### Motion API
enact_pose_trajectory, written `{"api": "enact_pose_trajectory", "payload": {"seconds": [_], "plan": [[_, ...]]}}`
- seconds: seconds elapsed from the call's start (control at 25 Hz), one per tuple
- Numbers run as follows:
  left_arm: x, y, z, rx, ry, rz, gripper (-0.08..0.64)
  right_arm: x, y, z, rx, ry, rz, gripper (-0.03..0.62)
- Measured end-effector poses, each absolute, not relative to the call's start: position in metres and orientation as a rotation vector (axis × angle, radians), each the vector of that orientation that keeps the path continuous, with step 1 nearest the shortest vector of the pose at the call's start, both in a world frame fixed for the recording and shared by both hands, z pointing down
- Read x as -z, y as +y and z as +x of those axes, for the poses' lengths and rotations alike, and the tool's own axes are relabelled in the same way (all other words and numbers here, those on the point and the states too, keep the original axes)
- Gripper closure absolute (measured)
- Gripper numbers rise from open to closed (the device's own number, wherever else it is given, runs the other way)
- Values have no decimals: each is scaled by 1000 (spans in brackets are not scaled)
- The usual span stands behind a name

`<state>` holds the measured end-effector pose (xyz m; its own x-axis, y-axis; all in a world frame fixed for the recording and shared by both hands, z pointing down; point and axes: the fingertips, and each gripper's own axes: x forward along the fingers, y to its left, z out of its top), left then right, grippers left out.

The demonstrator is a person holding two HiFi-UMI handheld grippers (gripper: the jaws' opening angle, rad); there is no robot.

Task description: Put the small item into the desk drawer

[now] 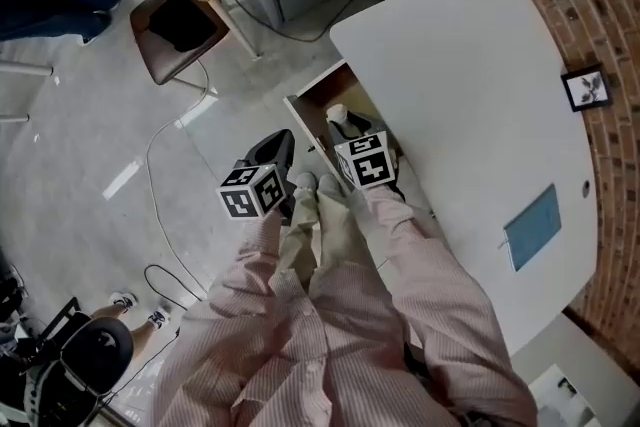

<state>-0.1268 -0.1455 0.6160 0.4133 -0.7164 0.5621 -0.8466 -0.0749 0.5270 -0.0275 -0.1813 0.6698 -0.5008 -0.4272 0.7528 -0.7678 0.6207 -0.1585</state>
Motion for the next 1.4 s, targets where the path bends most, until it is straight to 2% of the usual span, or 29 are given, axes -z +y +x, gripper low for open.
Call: {"api": "enact_pose_trajectory", "payload": {"seconds": [0.72,1.4], "plan": [[-704,-155,-115,-190,-1290,1725,560,-810,-192,-20,-663,-1920,786,440],[-716,-154,-112,-189,-1290,1711,560,-856,-176,8,-694,-1681,804,440]]}}
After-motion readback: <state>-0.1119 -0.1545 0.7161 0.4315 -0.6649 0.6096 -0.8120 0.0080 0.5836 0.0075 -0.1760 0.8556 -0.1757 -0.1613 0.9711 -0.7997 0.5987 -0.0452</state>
